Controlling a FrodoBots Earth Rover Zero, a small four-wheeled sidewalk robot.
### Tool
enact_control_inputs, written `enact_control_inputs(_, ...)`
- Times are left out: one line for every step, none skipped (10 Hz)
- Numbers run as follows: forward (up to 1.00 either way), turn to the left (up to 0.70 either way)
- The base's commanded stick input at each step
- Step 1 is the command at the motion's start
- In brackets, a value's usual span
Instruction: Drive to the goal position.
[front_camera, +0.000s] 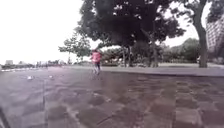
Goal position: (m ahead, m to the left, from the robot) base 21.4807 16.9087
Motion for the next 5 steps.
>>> enact_control_inputs(1.00,0.00)
enact_control_inputs(1.00,0.00)
enact_control_inputs(1.00,0.00)
enact_control_inputs(1.00,0.00)
enact_control_inputs(1.00,0.00)
